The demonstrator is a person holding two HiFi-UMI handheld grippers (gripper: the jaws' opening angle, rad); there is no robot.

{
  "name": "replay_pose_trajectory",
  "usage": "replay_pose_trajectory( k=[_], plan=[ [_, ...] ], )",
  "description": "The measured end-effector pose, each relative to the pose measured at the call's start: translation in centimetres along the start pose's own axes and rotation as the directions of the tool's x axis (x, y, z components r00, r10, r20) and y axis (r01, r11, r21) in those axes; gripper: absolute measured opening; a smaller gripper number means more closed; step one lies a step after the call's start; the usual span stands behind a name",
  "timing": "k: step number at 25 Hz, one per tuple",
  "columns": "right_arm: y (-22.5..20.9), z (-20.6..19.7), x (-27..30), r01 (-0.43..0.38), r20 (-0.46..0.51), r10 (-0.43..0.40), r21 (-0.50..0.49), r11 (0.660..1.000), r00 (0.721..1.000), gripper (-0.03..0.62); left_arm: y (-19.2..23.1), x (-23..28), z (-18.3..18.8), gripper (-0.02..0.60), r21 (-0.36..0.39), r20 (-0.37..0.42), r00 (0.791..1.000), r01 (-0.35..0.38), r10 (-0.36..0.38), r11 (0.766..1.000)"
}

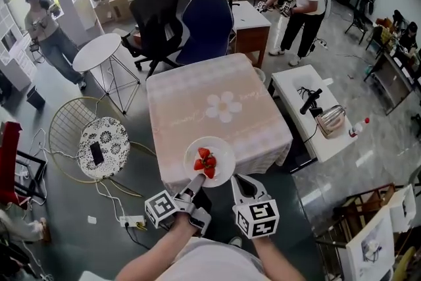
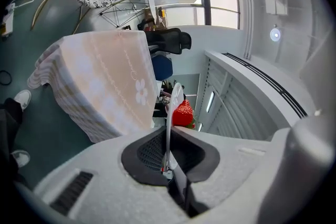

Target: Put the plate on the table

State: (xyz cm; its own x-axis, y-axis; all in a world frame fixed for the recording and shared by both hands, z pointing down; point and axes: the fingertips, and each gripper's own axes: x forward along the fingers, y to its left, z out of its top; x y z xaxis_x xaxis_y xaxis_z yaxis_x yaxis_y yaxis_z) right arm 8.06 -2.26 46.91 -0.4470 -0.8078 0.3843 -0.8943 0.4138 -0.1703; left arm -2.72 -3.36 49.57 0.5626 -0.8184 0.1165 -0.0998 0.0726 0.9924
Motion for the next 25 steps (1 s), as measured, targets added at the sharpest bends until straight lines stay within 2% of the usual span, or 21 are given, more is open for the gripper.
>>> replay_pose_trajectory(
  k=[7,13,18,25],
  plan=[
    [2.8,2.5,6.3,0.009,-0.020,-0.009,-0.011,1.000,1.000,0.005,0.1,1.2,7.2,0.020,-0.025,-0.008,1.000,0.003,-0.003,1.000],
    [4.6,3.4,10.0,0.017,-0.048,-0.017,-0.012,1.000,0.999,0.005,1.1,1.0,11.6,0.020,-0.036,-0.013,1.000,-0.007,0.007,0.999],
    [5.4,3.3,12.1,0.009,-0.074,-0.011,-0.031,0.999,0.997,0.005,2.3,0.7,13.3,0.020,-0.068,0.003,1.000,-0.007,0.007,0.998],
    [6.3,3.5,15.0,-0.028,-0.078,0.027,-0.009,1.000,0.997,0.005,3.1,0.6,15.3,0.020,-0.058,0.020,0.999,-0.032,0.034,0.998]
  ],
)
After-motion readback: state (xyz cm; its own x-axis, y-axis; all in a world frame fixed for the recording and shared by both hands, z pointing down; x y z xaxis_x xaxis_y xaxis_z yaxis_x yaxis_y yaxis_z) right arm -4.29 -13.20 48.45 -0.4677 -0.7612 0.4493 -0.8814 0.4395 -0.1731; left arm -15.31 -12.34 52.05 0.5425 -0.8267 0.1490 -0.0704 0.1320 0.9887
